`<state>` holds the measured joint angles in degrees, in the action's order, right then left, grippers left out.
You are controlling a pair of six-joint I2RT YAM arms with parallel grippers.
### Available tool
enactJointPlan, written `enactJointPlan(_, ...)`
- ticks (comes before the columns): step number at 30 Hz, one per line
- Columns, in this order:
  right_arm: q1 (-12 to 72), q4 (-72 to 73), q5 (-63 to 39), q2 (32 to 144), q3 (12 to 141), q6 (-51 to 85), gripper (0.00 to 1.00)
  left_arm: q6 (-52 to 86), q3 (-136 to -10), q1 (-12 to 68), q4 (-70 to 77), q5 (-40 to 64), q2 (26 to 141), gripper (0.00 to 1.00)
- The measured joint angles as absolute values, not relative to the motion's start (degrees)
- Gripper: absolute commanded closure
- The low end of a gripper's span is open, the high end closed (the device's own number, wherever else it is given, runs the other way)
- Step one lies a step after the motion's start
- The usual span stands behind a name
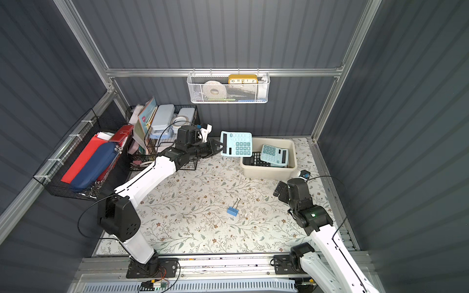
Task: Put the calculator in the storage box
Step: Place the calculator in the storage box.
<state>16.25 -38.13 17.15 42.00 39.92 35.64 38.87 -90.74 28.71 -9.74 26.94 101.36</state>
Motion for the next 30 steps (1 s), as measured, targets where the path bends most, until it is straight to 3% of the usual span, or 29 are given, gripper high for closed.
enactJointPlan(10, 16.3, -38.8, 18.0, 37.3, 38.3, 36.3, 0.01, 41.7, -109.8, 33.6, -13.3, 26.6, 118.5, 1.0)
enactJointPlan(17, 16.3, -40.0, 19.0, 34.7, 38.2, 36.3, 0.01, 40.7, -127.0, 36.9, -21.8, 20.3, 129.6, 1.0)
enactJointPlan(30, 16.3, -41.1, 19.4, 32.9, 36.2, 36.6, 0.01, 40.2, -135.0, 37.0, -29.4, 13.4, 139.5, 1.0)
